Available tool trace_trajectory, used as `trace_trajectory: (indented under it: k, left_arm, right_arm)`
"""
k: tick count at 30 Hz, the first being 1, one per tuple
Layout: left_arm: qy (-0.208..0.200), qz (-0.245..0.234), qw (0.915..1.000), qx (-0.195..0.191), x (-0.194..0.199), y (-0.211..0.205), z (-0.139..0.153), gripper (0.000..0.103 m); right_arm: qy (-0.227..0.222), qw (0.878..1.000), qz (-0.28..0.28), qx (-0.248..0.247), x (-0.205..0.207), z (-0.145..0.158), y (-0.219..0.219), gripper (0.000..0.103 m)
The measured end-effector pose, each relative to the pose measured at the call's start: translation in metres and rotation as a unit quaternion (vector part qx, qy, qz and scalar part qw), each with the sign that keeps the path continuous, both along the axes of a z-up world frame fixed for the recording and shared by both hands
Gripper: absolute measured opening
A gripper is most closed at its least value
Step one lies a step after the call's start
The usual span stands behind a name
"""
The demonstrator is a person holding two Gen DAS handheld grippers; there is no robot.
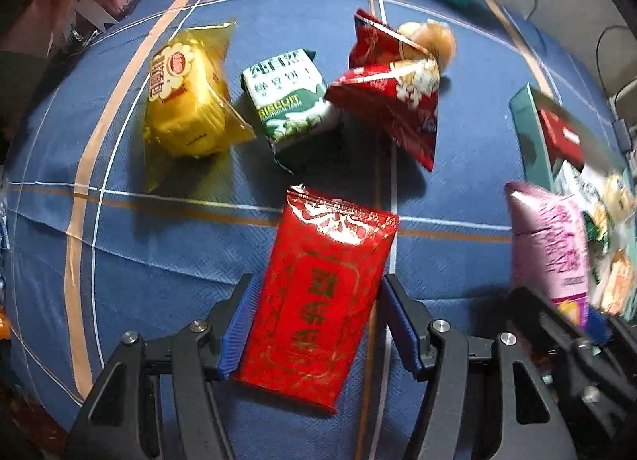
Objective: Organize snacks
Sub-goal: 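Grasp the red packet with left tool while right tool holds the pink roll bag, then carry the red packet with left tool while right tool carries the roll bag over the tray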
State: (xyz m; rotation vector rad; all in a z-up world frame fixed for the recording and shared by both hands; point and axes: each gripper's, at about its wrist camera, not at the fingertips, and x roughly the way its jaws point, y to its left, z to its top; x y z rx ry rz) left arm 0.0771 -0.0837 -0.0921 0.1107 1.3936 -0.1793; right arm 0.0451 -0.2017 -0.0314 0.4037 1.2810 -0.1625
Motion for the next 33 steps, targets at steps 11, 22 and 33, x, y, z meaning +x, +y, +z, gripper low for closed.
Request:
trace_trajectory:
  k: [11, 22, 33]
  left_arm:
    - [-0.03, 0.006, 0.9992, -0.025, -0.005, 0.004, 0.021, 0.048]
    - [-0.106, 0.025, 0.9911, -0.076, -0.007, 0.02, 0.084, 0.048]
    - [-0.159, 0.024, 0.9828, -0.091, -0.019, -0.013, 0.118, 0.048]
  right_arm:
    - [-0.007, 1.0, -0.005, 0.002, -0.008, 0.007, -0.006, 0.041]
    - [-0.063, 0.998, -0.019, 0.004, -0.023, 0.048, -0.017, 0.041]
    - [-0.08, 0.996, -0.05, -0.002, -0.033, 0.063, -0.034, 0.041]
